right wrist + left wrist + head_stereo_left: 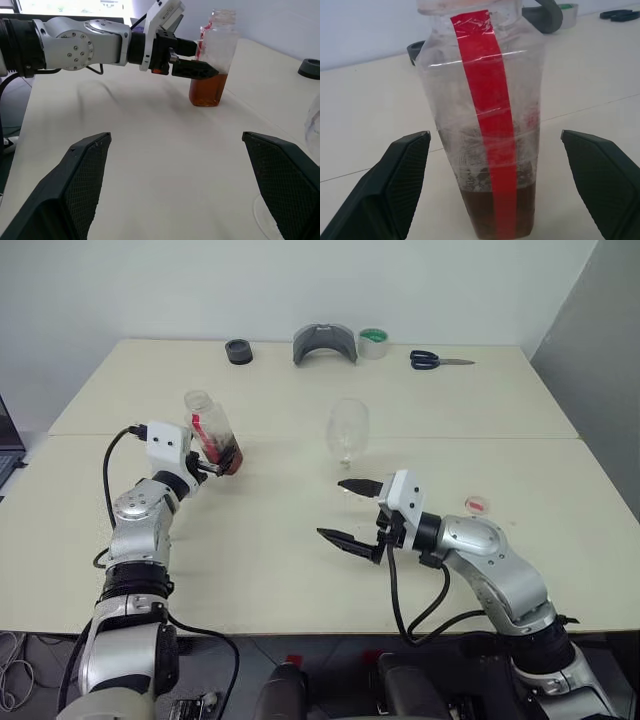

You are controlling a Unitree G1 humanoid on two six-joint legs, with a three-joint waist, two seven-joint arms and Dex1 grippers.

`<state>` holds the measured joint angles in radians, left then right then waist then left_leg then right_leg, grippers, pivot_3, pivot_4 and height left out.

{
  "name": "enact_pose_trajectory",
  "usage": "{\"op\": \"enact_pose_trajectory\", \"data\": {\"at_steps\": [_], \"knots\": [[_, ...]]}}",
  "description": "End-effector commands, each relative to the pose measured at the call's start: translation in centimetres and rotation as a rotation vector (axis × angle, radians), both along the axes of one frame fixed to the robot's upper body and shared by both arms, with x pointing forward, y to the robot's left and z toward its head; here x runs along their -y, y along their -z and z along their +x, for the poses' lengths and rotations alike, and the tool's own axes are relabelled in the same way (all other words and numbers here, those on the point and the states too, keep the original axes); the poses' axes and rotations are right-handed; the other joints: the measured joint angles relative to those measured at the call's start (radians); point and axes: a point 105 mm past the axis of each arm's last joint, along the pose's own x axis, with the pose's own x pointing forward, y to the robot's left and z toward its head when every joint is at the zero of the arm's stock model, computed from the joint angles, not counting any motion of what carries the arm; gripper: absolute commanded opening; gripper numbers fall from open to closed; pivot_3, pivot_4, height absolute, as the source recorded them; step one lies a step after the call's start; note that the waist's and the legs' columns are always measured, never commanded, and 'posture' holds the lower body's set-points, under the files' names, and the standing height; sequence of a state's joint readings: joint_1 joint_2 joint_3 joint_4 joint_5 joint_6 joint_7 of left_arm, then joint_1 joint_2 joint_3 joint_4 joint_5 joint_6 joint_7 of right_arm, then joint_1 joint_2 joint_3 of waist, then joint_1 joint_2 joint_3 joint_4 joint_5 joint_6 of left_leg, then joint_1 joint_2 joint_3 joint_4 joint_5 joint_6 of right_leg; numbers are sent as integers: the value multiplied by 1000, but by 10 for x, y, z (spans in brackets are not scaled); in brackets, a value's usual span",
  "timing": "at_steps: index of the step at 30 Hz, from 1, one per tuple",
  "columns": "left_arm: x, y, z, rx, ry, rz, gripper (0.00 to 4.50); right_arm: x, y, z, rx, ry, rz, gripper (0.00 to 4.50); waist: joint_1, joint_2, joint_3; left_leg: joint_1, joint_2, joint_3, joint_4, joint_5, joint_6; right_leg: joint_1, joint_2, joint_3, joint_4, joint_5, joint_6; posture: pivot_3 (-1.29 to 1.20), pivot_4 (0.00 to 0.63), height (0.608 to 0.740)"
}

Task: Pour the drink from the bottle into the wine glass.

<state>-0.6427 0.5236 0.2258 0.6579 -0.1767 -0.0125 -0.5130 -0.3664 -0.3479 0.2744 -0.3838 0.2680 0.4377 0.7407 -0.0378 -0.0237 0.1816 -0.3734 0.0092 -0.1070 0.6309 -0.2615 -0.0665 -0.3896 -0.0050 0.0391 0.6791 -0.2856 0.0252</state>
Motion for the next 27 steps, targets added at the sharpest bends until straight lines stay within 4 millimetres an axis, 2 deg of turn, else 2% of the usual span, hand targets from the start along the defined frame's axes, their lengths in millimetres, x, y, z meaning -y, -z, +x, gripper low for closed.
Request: {"op": "enact_pose_trajectory", "data": {"at_steps": [1,4,9,11,12,15,20,23,27], "knots": [[-1,-16,5,48,-10,6,4500,-2,-12,-2,31,-21,29,4471,0,0,0,0,0,0,0,0,0,0,0,0,0,0,0,0,150,740],[-2,-15,7,40,-16,-12,3908,-2,-12,-1,33,-22,31,4500,0,0,0,0,0,0,0,0,0,0,0,0,0,0,0,0,150,740],[-1,-14,11,31,-4,-20,2370,-3,-13,-1,36,-20,34,4500,0,0,0,0,0,-1,0,0,0,0,0,-1,0,0,0,0,150,740],[0,-15,12,31,3,-20,1835,-3,-13,-1,38,-18,35,4500,0,0,0,-1,0,-1,0,0,0,0,0,-1,0,0,0,0,150,740],[0,-15,12,31,4,-19,1724,-2,-14,0,40,-11,37,4500,0,0,0,-1,0,-1,0,0,0,0,0,-1,0,0,0,0,150,740],[1,-14,12,31,6,-18,1688,1,-15,1,48,11,42,4500,0,0,0,-1,0,-1,0,0,0,0,0,-1,0,0,0,0,150,740],[29,-26,12,93,93,88,1688,22,-24,10,60,125,80,4500,5,0,0,-1,-1,-1,1,0,0,0,0,-1,0,0,0,0,150,740],[54,-47,11,173,155,167,1688,35,-29,14,61,184,101,4500,7,0,0,-3,-1,-1,1,0,-1,-1,-1,-1,0,0,0,0,150,740],[77,-71,11,271,197,265,1688,50,-36,21,80,267,125,4500,7,0,0,-9,-1,-1,3,3,-5,-7,-1,0,1,0,0,0,150,740]]}}
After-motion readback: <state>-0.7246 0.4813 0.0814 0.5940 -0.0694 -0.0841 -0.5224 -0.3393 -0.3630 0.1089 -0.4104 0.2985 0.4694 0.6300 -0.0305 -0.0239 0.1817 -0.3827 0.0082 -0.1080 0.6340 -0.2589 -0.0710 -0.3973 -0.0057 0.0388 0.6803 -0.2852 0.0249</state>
